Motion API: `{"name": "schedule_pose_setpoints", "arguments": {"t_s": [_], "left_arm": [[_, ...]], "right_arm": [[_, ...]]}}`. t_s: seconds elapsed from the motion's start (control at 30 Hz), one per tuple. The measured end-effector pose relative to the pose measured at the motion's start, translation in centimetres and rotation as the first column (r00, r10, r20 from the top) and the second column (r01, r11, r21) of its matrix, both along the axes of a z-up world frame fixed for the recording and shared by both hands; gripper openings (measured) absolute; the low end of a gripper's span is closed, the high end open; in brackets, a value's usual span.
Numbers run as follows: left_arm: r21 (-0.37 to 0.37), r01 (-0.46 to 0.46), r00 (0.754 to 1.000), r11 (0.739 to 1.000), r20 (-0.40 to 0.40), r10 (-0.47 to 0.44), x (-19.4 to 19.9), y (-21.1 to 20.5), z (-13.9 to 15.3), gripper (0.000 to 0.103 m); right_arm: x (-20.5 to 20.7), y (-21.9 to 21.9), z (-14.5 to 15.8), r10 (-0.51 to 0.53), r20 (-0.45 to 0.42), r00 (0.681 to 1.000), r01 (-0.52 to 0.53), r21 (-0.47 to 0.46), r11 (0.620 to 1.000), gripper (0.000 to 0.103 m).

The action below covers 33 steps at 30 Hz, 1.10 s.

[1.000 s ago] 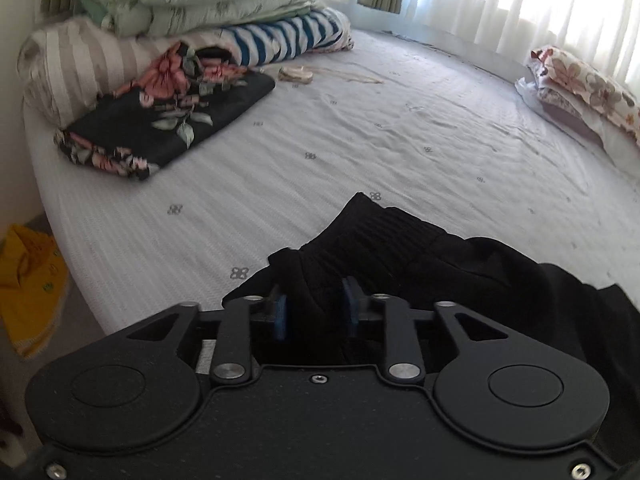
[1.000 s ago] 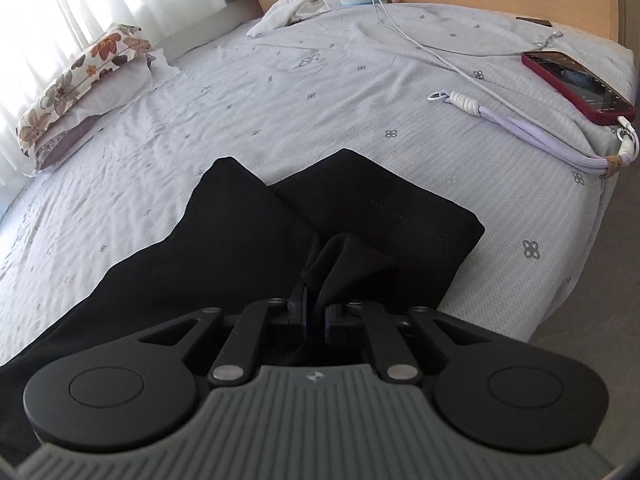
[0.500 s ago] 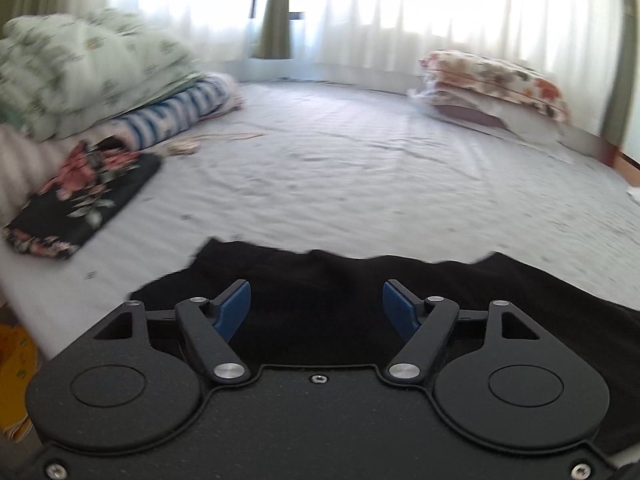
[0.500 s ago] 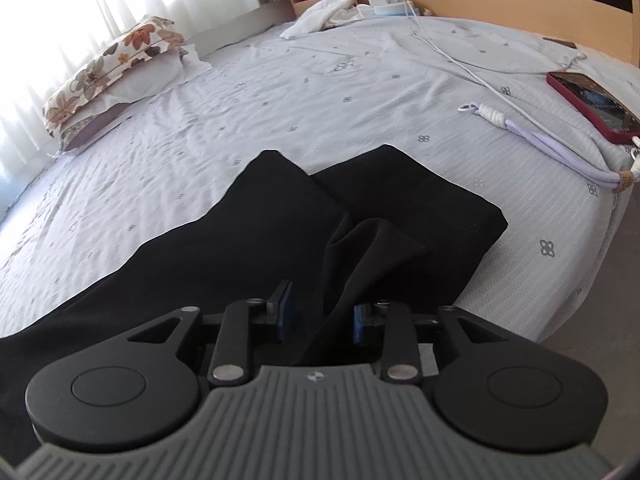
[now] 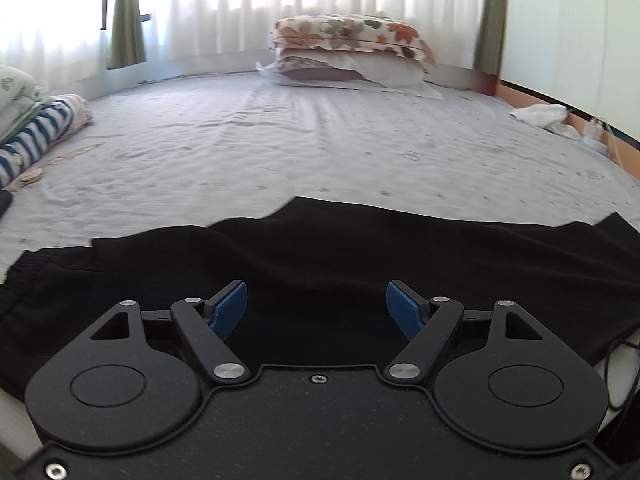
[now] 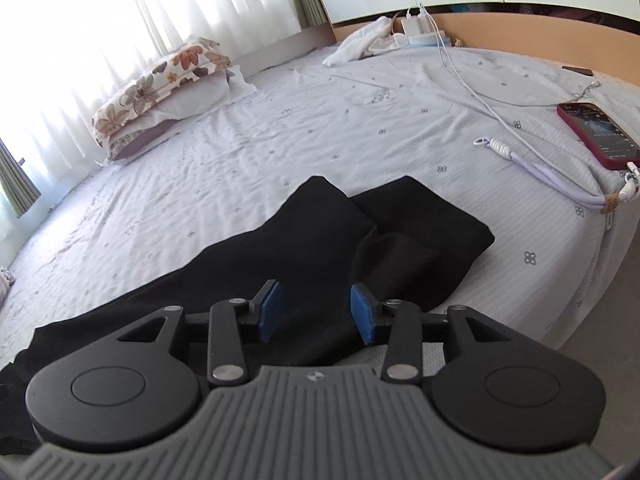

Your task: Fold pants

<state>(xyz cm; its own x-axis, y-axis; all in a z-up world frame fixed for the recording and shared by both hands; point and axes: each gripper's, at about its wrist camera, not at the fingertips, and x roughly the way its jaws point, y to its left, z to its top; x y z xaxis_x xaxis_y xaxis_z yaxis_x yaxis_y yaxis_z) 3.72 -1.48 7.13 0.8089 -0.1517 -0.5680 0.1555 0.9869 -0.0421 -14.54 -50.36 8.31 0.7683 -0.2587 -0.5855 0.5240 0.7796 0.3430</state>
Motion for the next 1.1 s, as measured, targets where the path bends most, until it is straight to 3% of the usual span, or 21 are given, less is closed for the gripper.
{"name": "schedule_pose_setpoints", "arguments": {"t_s": [0.27,0.43,0.6,0.67,0.77,0.93,1.1], "left_arm": [[-0.032,0.112,0.993,0.993,-0.027,-0.113,0.4,-4.6,-1.1,0.076],[-0.038,0.140,0.987,0.989,-0.068,-0.143,0.6,-7.1,-3.2,0.076],[-0.061,0.095,0.989,0.994,-0.106,-0.101,1.1,-7.1,-5.2,0.076],[-0.050,0.086,0.992,0.995,-0.086,-0.090,0.9,-6.7,-5.5,0.076],[-0.017,0.077,0.994,0.997,-0.075,-0.078,0.8,-6.5,-5.9,0.076],[0.019,0.065,0.997,0.998,-0.047,-0.064,0.2,-6.3,-6.4,0.077],[0.025,0.057,0.998,0.998,-0.030,-0.056,-0.1,-6.3,-6.7,0.079]], "right_arm": [[-2.8,-0.2,1.0,-0.027,0.060,0.998,0.027,-0.006,1.000,0.064],[-2.2,-1.4,-1.8,-0.089,0.056,0.994,0.086,0.048,0.995,0.064],[-1.1,-2.8,-4.7,-0.162,0.134,0.978,0.138,0.172,0.975,0.064],[-0.5,-3.3,-5.5,-0.192,0.140,0.971,0.163,0.196,0.967,0.064],[0.3,-3.5,-6.2,-0.248,0.141,0.958,0.221,0.182,0.958,0.060],[-0.7,-2.3,-6.5,-0.444,0.193,0.875,0.432,0.103,0.896,0.058],[-0.8,-1.7,-7.3,-0.408,0.173,0.896,0.399,0.086,0.913,0.058]]}}
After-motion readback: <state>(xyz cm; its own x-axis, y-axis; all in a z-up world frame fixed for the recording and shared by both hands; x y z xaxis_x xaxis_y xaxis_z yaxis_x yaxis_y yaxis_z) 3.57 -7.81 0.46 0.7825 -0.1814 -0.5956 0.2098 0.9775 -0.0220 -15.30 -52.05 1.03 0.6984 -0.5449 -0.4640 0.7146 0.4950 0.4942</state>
